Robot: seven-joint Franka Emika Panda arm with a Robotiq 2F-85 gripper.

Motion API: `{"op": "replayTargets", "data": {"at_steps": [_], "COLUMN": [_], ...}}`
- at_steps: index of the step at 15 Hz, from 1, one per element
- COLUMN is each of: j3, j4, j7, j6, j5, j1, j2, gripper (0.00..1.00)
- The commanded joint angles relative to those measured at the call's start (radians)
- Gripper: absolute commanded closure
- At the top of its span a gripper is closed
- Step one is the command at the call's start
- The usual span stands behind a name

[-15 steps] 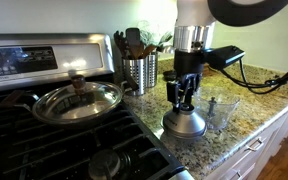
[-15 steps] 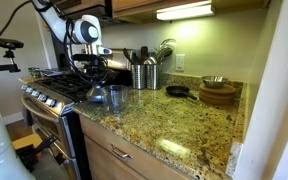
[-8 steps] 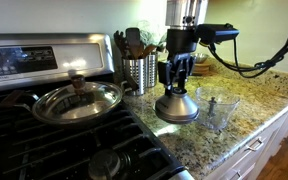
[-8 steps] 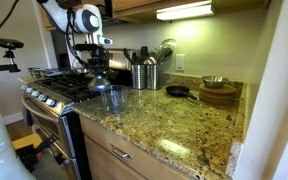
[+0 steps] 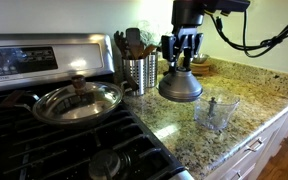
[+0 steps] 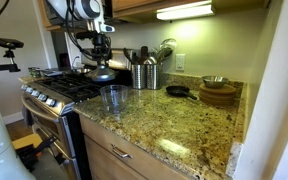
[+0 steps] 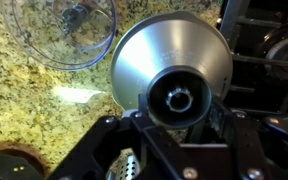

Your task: Place the blender blades upright in the cup then close the cup

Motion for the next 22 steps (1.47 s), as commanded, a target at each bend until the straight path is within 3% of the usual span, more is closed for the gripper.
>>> {"op": "replayTargets", "data": {"at_steps": [1, 11, 22], "j3": [-0.026, -0.114, -0.126], "j4": [-0.016, -0.107, -0.26], "j7": [0.054, 0.074, 0.07], "j6": [-0.059, -0.047, -0.017], "j5": [-0.027, 0.005, 0.062], "j1": [-0.033, -0.137, -0.153], "j2": [-0.068, -0.108, -0.21], "gripper": [0.65, 0.65, 0.65]}}
